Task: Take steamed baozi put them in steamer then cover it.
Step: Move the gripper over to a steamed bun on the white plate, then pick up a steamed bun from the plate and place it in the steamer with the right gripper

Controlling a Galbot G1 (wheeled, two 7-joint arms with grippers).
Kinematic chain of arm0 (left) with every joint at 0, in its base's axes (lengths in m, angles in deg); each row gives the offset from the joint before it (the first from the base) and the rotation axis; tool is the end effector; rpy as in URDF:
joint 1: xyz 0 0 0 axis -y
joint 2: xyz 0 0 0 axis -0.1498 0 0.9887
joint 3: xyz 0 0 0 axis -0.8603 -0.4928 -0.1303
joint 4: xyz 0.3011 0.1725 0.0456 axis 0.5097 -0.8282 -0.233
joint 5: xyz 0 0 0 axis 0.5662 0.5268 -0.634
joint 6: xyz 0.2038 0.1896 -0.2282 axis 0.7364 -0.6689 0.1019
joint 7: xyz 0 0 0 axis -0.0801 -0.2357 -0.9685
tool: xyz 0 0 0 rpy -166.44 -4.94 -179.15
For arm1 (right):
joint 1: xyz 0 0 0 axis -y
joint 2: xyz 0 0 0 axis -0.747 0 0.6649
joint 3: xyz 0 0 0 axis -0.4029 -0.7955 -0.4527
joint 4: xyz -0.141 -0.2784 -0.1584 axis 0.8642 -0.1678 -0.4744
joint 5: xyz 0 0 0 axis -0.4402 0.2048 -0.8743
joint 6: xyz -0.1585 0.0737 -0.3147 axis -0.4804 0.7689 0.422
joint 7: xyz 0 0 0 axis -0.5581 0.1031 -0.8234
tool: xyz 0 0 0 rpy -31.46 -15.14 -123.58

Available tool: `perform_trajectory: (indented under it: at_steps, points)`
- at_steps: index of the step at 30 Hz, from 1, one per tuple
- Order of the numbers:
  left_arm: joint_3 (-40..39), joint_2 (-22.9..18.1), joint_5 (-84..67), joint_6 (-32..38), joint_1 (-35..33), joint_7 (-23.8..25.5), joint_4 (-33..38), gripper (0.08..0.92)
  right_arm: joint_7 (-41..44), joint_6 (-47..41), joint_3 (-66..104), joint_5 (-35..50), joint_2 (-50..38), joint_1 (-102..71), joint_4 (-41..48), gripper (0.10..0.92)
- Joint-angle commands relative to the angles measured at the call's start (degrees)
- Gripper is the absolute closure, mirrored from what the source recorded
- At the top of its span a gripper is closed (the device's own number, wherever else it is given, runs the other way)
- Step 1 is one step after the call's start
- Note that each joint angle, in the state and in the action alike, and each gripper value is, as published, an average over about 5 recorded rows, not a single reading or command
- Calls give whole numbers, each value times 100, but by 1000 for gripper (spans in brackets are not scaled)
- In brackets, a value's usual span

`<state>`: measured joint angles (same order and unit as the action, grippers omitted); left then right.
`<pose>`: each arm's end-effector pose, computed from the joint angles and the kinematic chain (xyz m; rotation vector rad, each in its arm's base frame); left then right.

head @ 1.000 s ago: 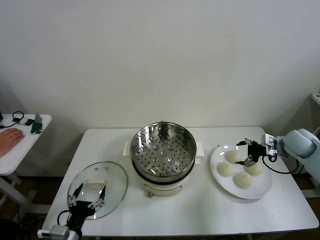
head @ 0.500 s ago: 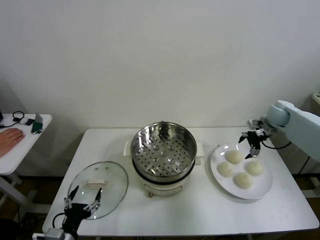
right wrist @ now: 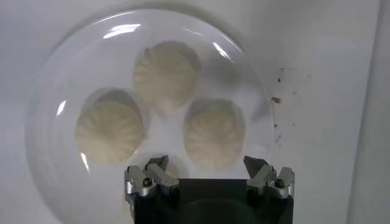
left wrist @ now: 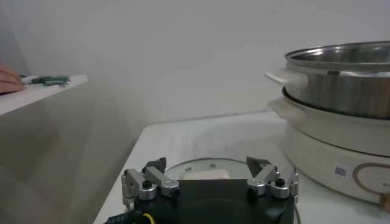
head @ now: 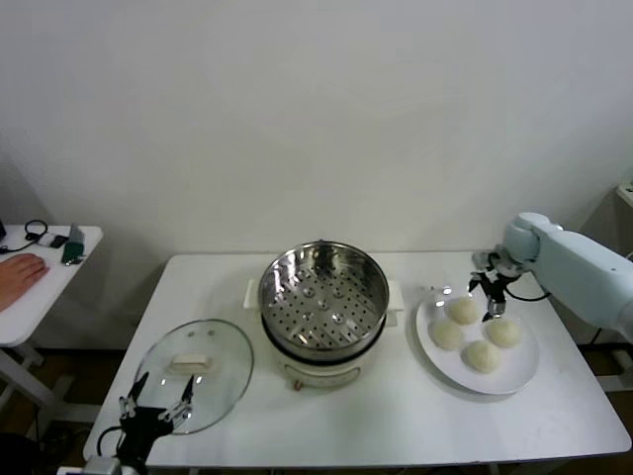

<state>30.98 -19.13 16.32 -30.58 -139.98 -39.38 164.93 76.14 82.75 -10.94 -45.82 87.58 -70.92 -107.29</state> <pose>0.1211 0.1060 -0.3370 0.0039 -2.8306 -0.1501 0.5884 -0.2131 -0.2217 1.1940 -1.3188 1.3606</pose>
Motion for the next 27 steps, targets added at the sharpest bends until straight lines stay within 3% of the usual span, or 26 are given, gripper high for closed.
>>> perform_trajectory:
  at_steps: [1,14,27]
  points:
    - [40,25,10,24,-36,-7,-2,177,-314,81,835,-288,309,-516,581,203]
    - [12,7,44,25,-37,-11,16,177,90,-102,513,278,151,-371,324,300]
    - [-60,-12,112,61,-44,-19,-20,177,156,113,20,230,122,65,254,383]
